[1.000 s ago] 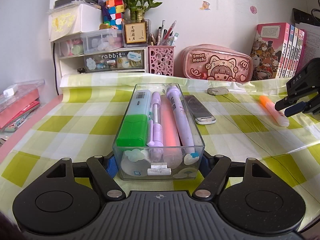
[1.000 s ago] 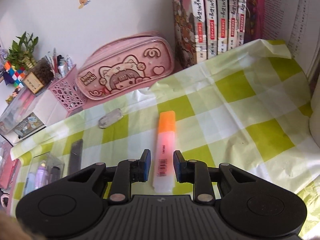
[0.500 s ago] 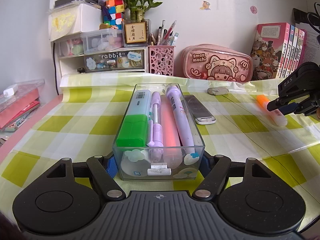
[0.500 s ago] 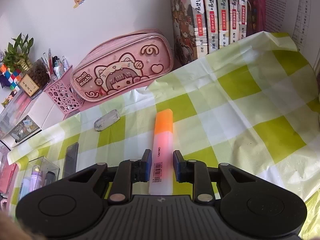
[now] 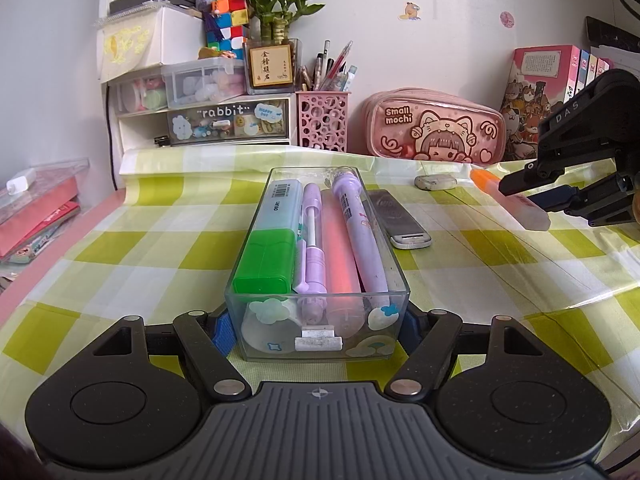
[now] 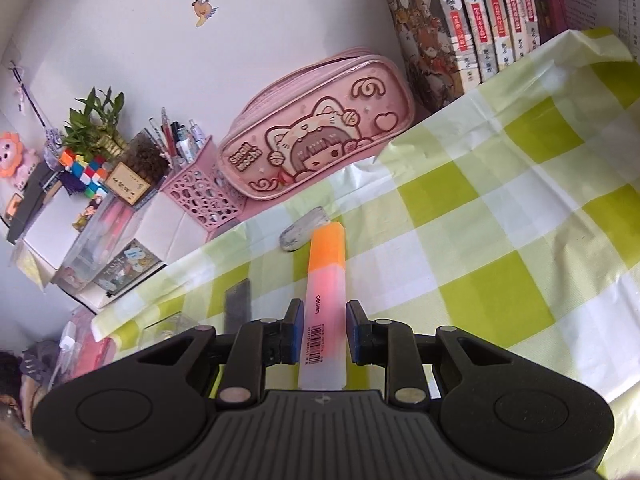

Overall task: Organize stationery
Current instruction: 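Lift the orange-capped highlighter and lower it into the clear box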

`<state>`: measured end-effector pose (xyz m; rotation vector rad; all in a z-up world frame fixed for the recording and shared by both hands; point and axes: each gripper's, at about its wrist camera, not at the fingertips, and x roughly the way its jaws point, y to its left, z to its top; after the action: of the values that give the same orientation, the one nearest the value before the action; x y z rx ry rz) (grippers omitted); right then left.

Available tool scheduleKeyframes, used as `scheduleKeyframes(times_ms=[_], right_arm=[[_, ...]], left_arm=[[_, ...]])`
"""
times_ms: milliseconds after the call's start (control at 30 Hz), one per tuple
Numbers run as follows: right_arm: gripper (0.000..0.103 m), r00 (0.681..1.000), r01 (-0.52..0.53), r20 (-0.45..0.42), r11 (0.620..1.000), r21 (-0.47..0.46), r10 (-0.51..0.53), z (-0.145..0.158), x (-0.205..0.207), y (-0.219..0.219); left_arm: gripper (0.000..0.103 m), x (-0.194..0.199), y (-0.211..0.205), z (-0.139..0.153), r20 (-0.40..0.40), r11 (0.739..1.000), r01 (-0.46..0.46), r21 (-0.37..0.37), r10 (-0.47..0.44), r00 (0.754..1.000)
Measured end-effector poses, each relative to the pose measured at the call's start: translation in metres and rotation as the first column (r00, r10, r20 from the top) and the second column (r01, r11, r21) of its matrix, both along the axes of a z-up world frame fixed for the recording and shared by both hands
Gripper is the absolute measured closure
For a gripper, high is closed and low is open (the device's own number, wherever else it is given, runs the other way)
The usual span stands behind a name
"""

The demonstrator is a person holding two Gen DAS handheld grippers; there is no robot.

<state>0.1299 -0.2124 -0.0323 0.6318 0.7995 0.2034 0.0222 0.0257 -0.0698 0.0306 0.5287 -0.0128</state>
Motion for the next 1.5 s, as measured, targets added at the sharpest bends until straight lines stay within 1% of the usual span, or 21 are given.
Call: scheduleKeyframes(times_ms=[67,267,433,667,767,967,1200,1300,1500], right_arm=[[0.092,0.999,-0.033,-0.001,0.998,0.061,0.033,0.002,-0.003,0.008],[0.092,0.995,-0.101,0.011,0.990,0.098,0.101,0.015,-0.012,0.037],[0.091,0.987,-0.158,0.022,0.984,0.087,0.157,0.023,-0.018,0.059],[0.091,0.972,-0.236,0.026,0.968,0.080,0.235,0.023,-0.022,0.087],[0.091,0.968,-0.250,0.021,0.965,0.078,0.249,0.021,-0.022,0.096],[0.091,0.960,-0.279,0.027,0.958,0.073,0.277,0.021,-0.025,0.107],[0.091,0.959,-0.282,0.027,0.957,0.066,0.281,0.021,-0.026,0.109],[0.091,0.948,-0.317,0.020,0.945,0.077,0.316,0.020,-0.025,0.113],[0.091,0.943,-0.332,0.019,0.941,0.061,0.331,0.020,-0.026,0.115]], left_arm=[[0.030,0.000,0.000,0.000,0.000,1.000,0.000,0.000,0.000,1.000],[0.030,0.000,0.000,0.000,0.000,1.000,0.000,0.000,0.000,1.000],[0.030,0.000,0.000,0.000,0.000,1.000,0.000,0.000,0.000,1.000],[0.030,0.000,0.000,0.000,0.000,1.000,-0.001,0.000,0.001,1.000],[0.030,0.000,0.000,0.000,0.000,1.000,0.000,0.000,0.000,1.000],[0.030,0.000,0.000,0.000,0.000,1.000,-0.001,0.000,0.001,1.000],[0.030,0.000,0.000,0.000,0.000,1.000,-0.001,0.000,0.001,1.000],[0.030,0.000,0.000,0.000,0.000,1.000,-0.001,0.000,0.001,1.000],[0.030,0.000,0.000,0.000,0.000,1.000,-0.001,0.000,0.001,1.000]])
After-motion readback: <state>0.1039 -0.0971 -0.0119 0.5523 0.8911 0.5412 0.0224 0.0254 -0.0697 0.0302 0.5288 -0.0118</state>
